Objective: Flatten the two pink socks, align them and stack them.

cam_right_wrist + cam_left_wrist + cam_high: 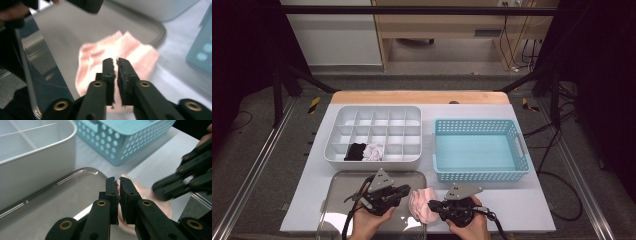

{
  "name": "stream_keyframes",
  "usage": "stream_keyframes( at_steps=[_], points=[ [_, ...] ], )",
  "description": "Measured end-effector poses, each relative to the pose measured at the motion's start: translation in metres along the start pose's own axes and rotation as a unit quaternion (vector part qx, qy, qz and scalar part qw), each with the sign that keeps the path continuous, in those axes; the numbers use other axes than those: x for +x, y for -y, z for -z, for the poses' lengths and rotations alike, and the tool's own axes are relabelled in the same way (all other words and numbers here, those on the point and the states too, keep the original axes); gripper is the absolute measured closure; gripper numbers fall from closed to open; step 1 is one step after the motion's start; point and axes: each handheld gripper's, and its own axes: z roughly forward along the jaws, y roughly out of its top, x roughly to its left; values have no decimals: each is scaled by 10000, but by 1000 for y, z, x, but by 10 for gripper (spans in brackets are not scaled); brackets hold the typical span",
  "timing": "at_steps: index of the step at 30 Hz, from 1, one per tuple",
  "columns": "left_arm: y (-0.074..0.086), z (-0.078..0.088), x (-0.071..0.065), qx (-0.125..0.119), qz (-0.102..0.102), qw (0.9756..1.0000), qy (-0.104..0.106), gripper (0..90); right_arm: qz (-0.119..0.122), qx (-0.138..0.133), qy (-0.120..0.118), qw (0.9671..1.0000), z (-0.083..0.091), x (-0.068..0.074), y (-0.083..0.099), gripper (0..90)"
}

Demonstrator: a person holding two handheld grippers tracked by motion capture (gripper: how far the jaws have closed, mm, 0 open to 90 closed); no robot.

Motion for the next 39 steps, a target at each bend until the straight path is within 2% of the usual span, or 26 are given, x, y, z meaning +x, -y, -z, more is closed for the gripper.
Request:
stream_keyframes(
  at_steps=[2,6,9,11,14,16,21,26,30,31,35,39],
  points=[
    [-3,-6,-5,33,-53,10000,59,840,8,119,-50,9999,-7,2,2,899],
    [-5,-20,-16,143,-105,9997,171,843,71,270,-124,9995,-18,6,4,900],
    [-5,-26,-20,216,-128,9995,199,845,15,119,-107,9999,-9,4,4,897],
    [-4,-29,-23,280,-168,9992,217,846,-66,-22,-9,10000,2,0,4,885],
    [0,-34,-27,446,-251,9985,209,851,-242,-169,269,9992,14,-10,7,839],
    [5,-37,-28,555,-297,9979,180,857,-327,-187,367,9986,16,-14,10,794],
    [21,-39,-23,765,-372,9964,70,871,-512,-44,347,9981,6,-13,15,667],
    [24,-37,-20,818,-424,9957,54,875,-564,150,312,9978,-6,-10,17,624],
    [26,-37,-20,765,-417,9962,44,877,-633,230,268,9974,-11,-11,20,646],
    [26,-37,-20,759,-386,9964,49,878,-712,175,179,9971,-12,-13,21,711],
    [27,-38,-21,750,-392,9964,6,880,-846,169,66,9962,-13,-14,23,815],
    [27,-38,-21,742,-340,9967,-12,881,-874,181,33,9960,-9,-15,17,856]
  ],
)
